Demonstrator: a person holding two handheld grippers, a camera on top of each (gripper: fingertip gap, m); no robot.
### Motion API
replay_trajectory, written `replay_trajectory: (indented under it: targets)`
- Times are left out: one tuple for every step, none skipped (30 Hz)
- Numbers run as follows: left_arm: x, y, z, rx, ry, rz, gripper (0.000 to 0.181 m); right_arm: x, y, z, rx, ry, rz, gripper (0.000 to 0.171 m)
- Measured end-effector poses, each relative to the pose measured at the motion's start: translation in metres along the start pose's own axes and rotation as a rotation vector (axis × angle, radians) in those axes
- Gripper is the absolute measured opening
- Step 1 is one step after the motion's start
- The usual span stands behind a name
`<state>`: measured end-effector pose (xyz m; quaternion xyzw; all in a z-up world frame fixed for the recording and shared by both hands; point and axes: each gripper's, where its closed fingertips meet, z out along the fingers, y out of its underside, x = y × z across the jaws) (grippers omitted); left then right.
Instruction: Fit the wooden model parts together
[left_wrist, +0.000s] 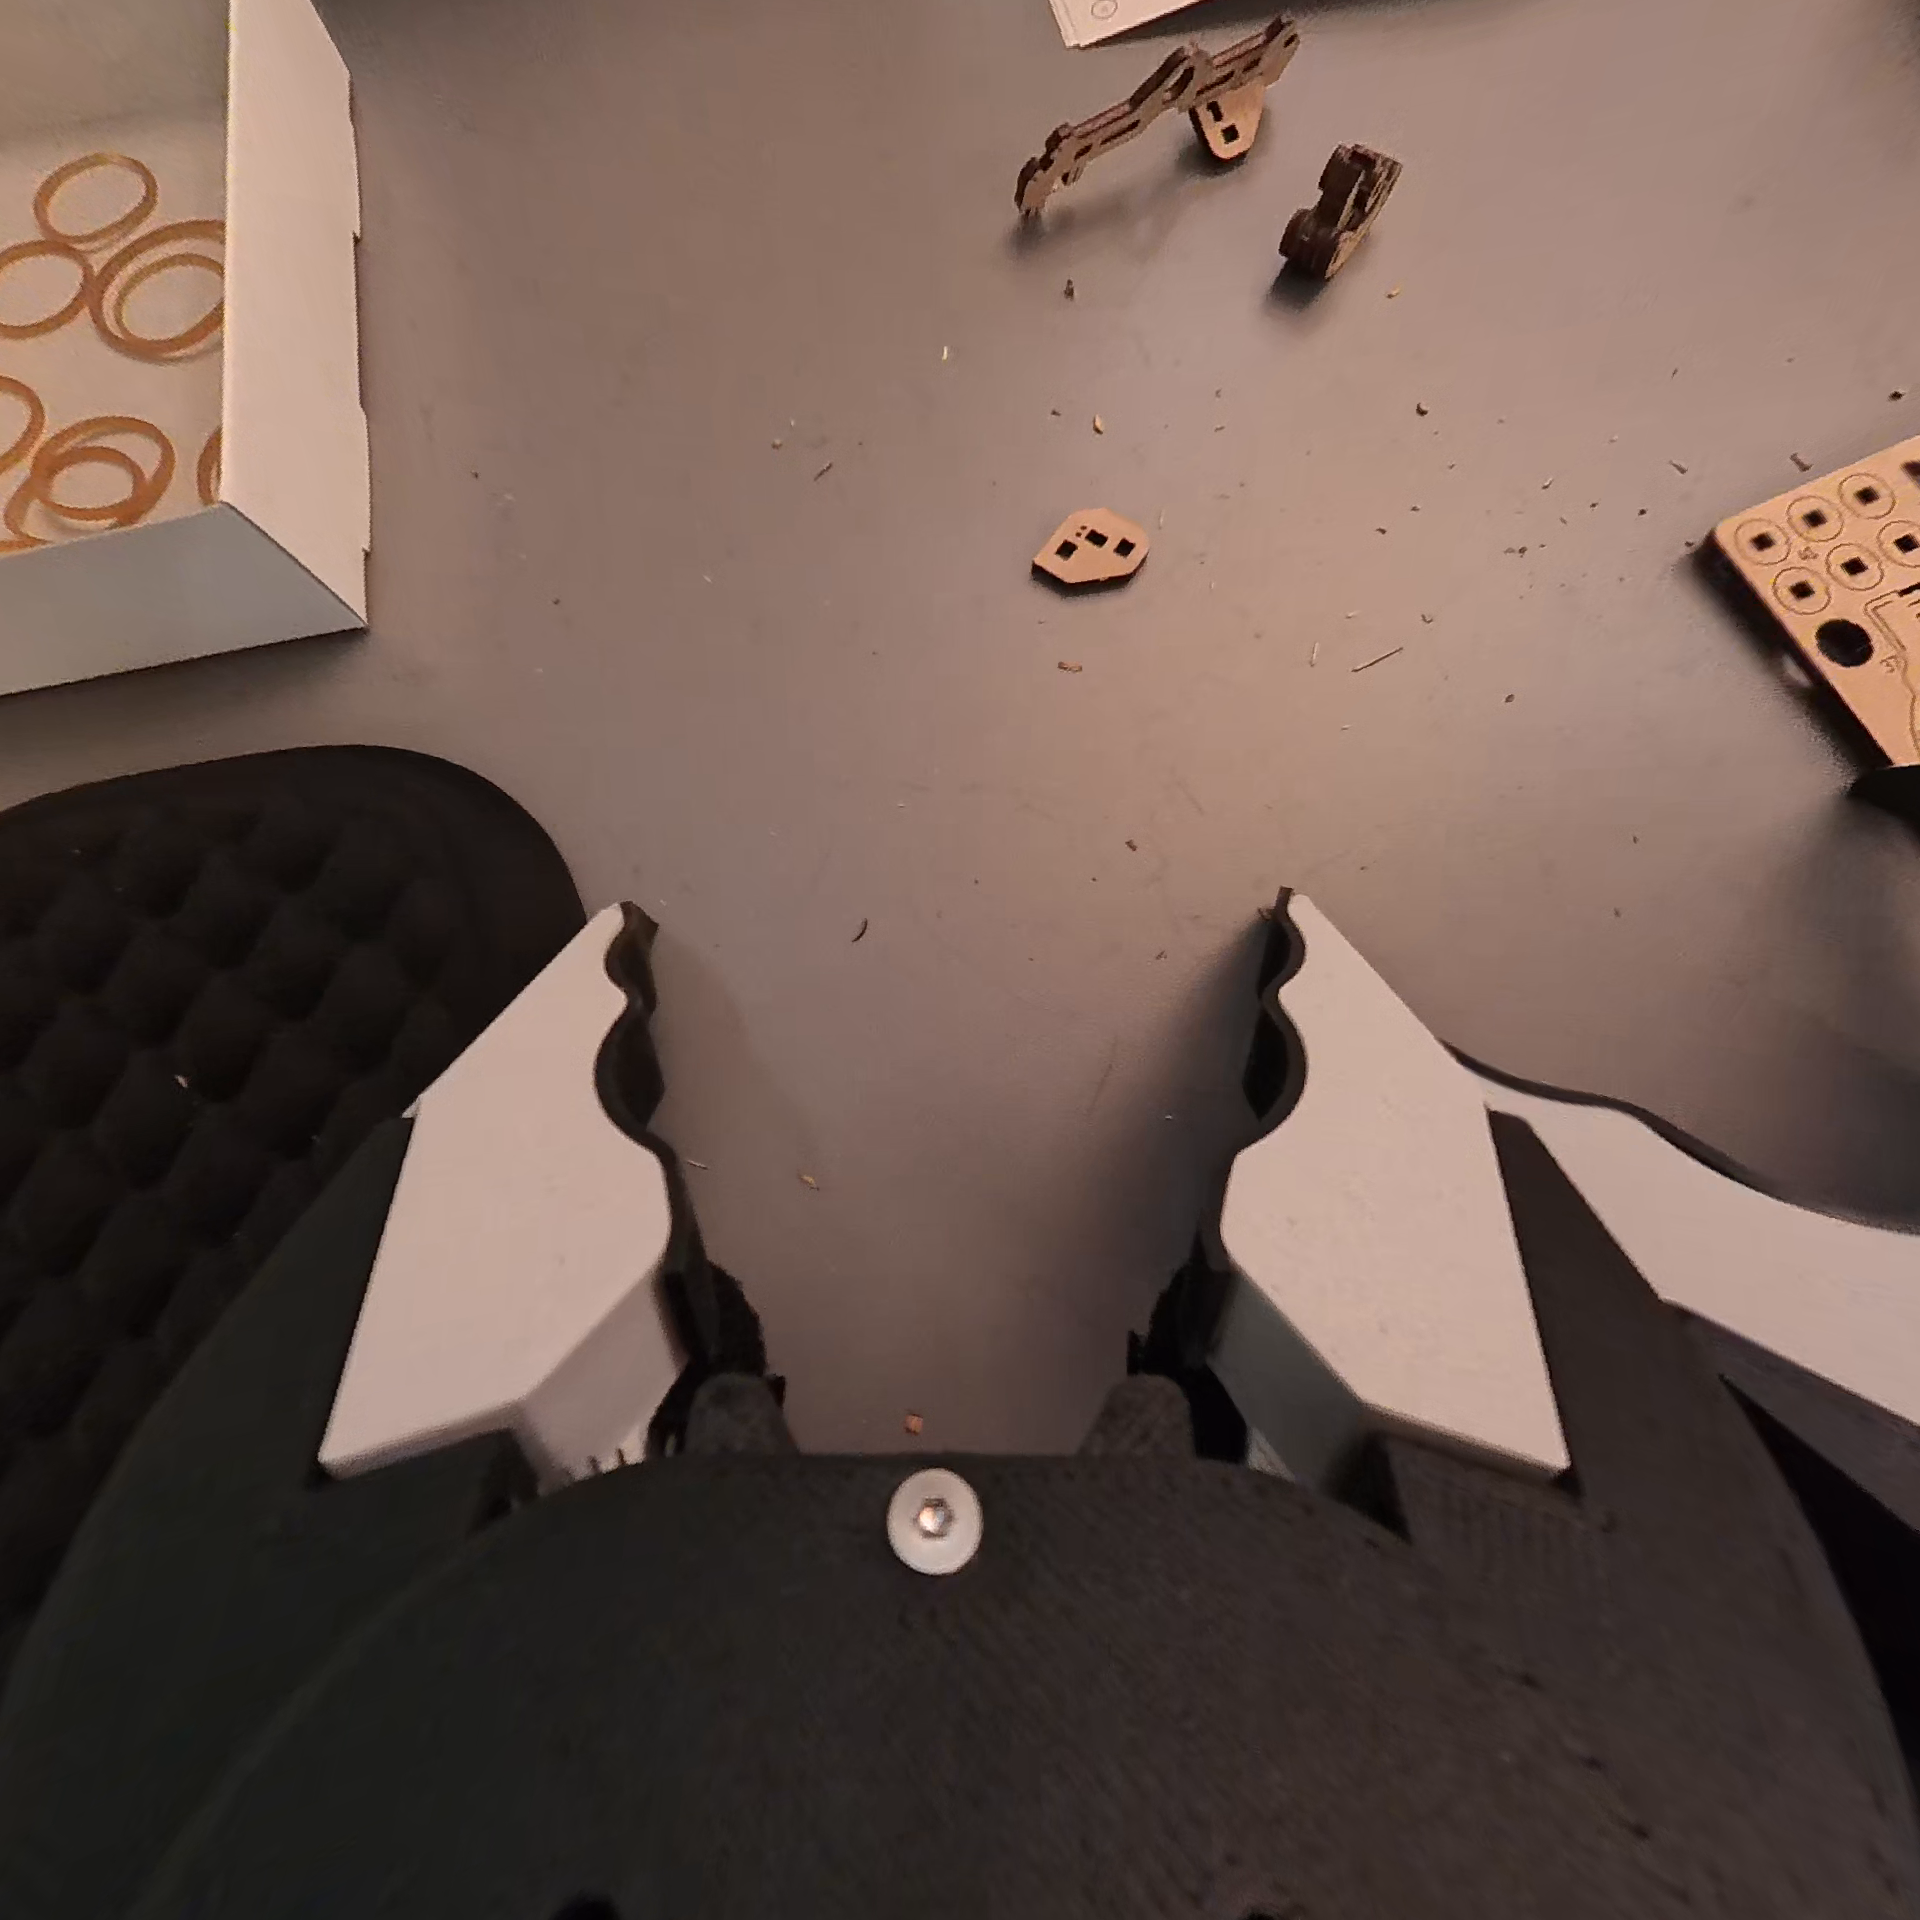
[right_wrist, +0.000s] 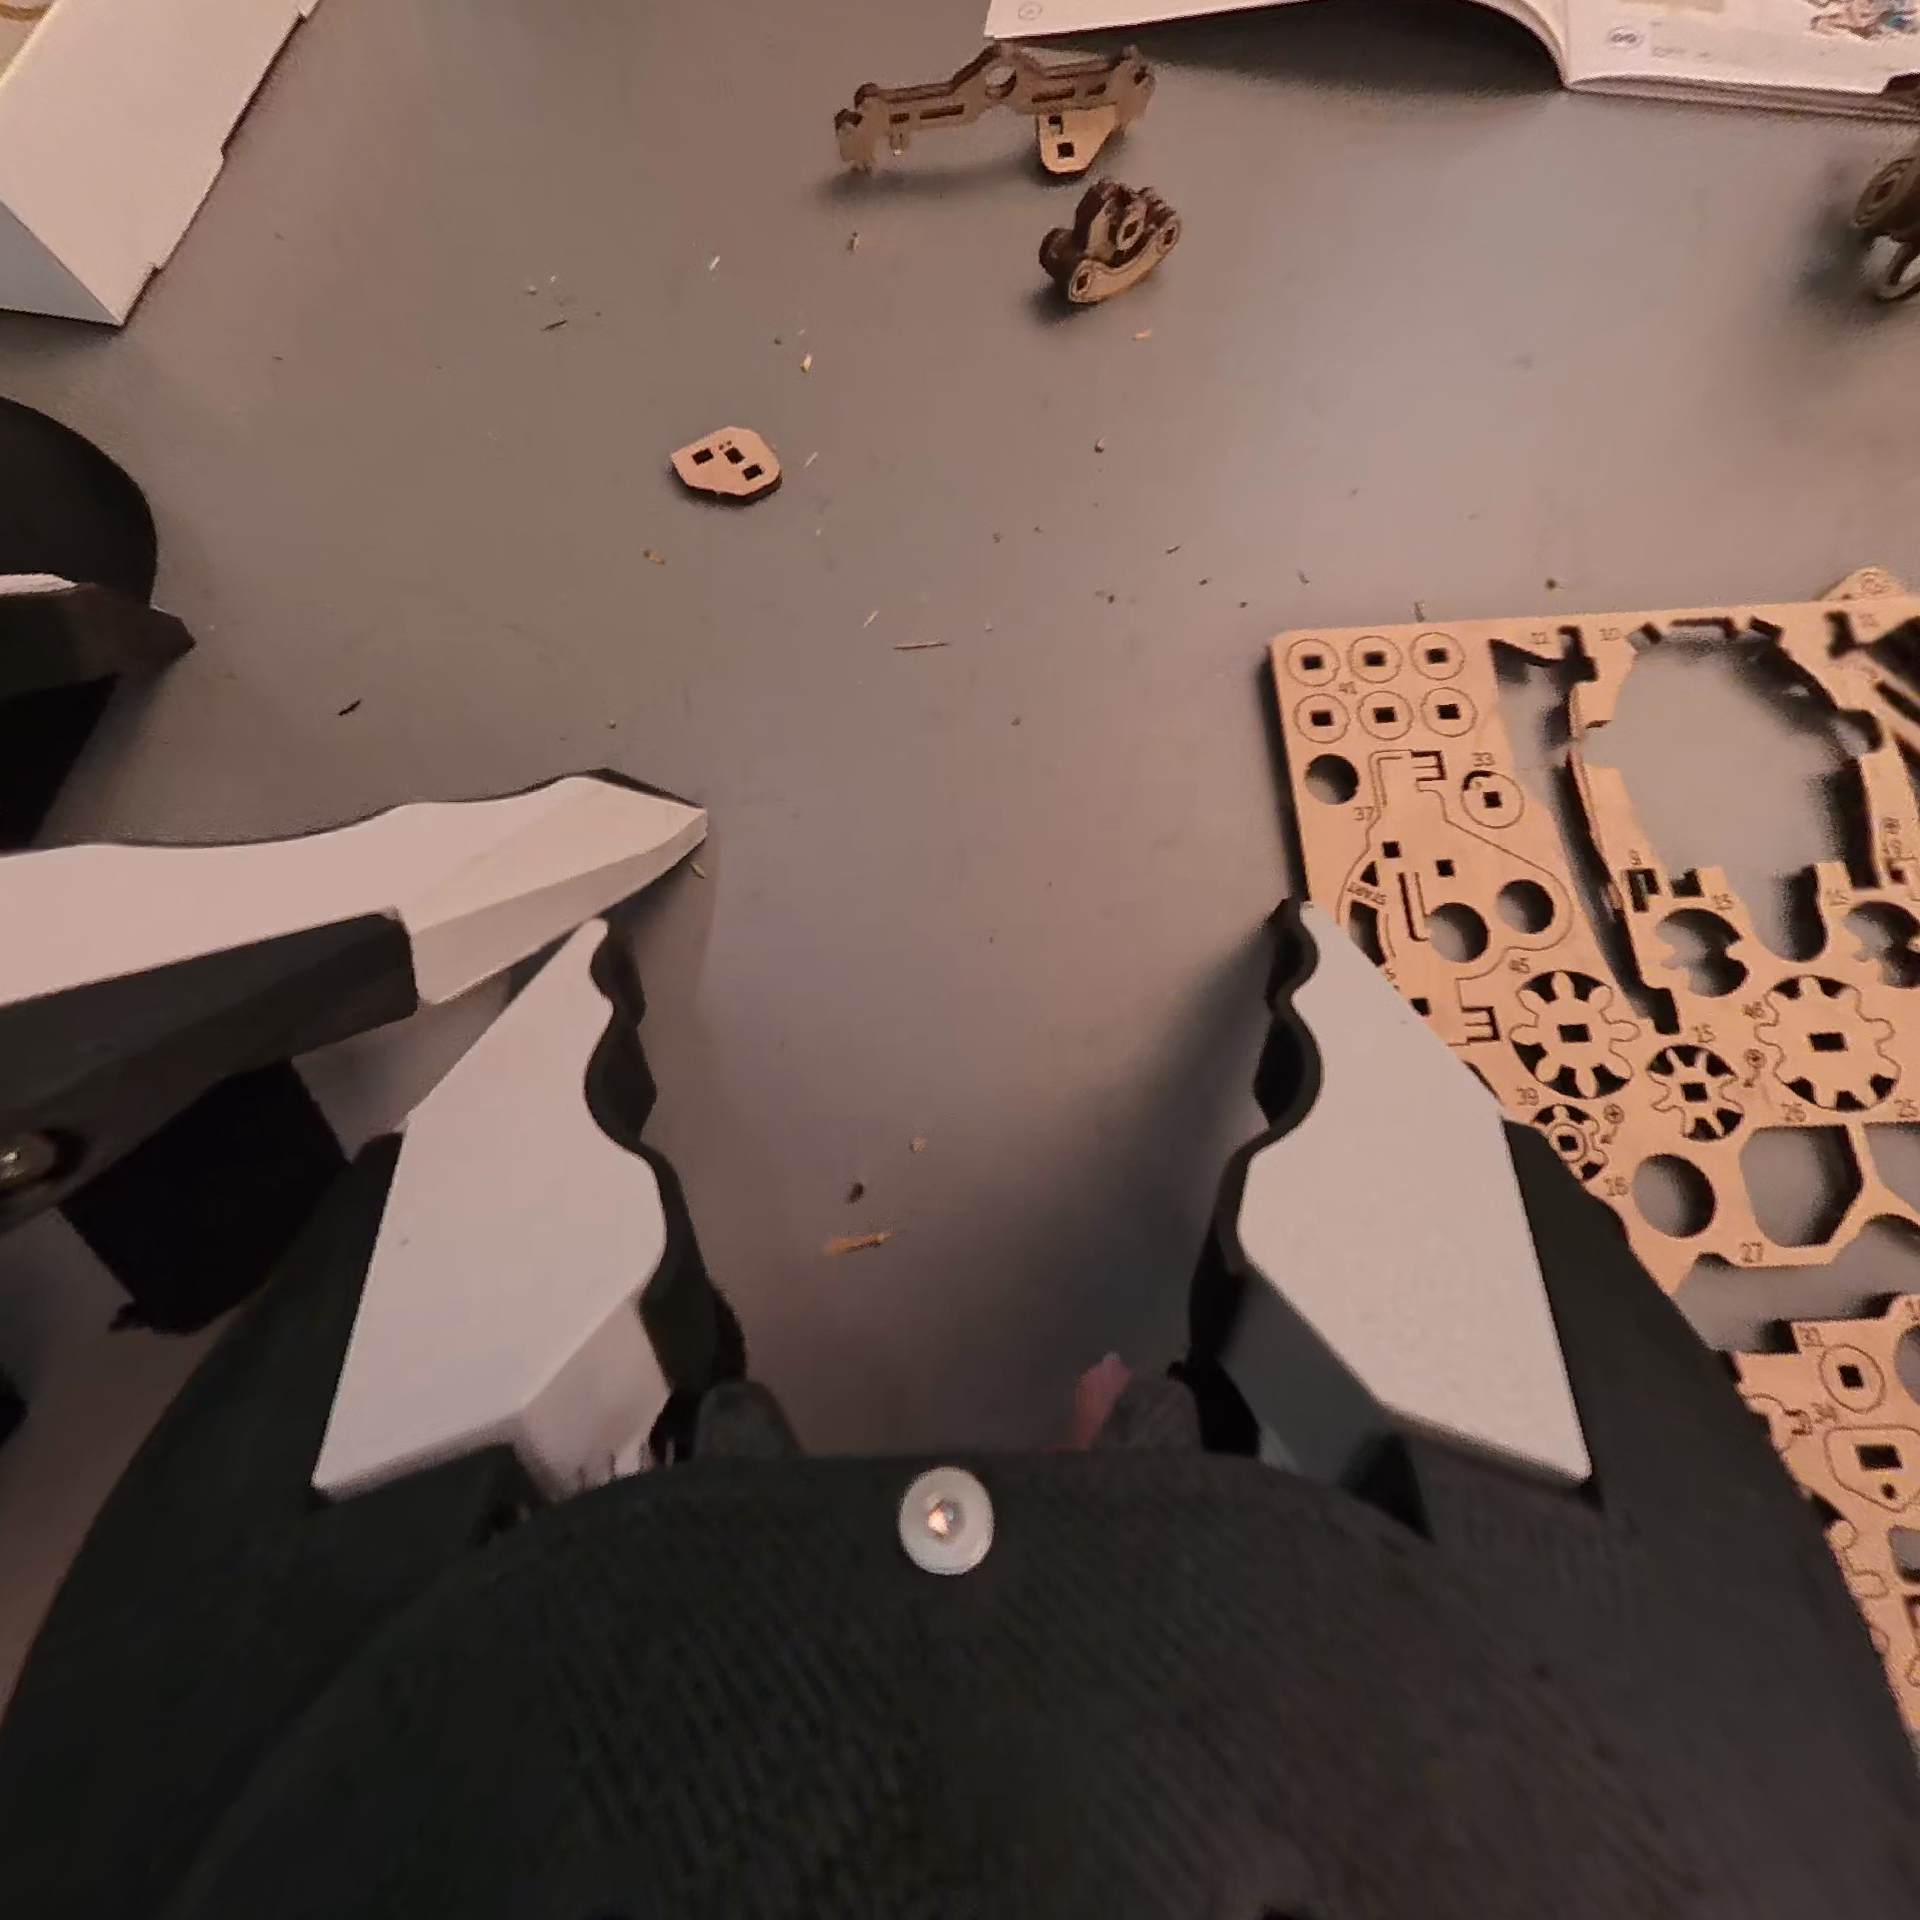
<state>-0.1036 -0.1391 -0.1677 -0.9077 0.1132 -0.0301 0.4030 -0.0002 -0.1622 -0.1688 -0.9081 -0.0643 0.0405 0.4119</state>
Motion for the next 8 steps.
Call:
replay_trajectory:
  targets:
    - [0.0001, 0.0001, -0.0001, 0.000, 0.000, 0.000, 0.115, -0.0001, -0.0004, 0.0004, 0.001, -0.001, -0.003, 0.120]
    - [0.0001, 0.0003, -0.0003, 0.000, 0.000, -0.001, 0.115, -0.0003, -0.0008, 0.0001, 0.004, -0.001, -0.006, 0.119]
    - [0.0001, 0.0003, -0.0003, 0.000, 0.000, -0.002, 0.115, 0.0000, -0.0008, -0.0001, 0.005, 0.001, -0.006, 0.120]
    - [0.0002, 0.0003, -0.0004, 0.000, 0.000, -0.001, 0.115, 0.0004, -0.0008, -0.0002, 0.004, 0.004, -0.004, 0.120]
    - [0.0004, 0.0003, -0.0005, 0.000, 0.000, -0.001, 0.115, 0.0014, -0.0011, -0.0011, 0.009, 0.017, -0.008, 0.120]
    - [0.0004, 0.0004, -0.0006, 0.000, 0.000, -0.001, 0.115, 0.0024, -0.0012, -0.0030, 0.019, 0.037, -0.014, 0.120]
    - [0.0005, 0.0005, -0.0007, 0.000, 0.000, -0.001, 0.115, 0.0035, -0.0014, -0.0052, 0.029, 0.058, -0.024, 0.120]
    - [0.0005, 0.0005, -0.0008, 0.000, 0.000, -0.001, 0.115, 0.0034, -0.0009, -0.0060, 0.030, 0.069, -0.032, 0.120]
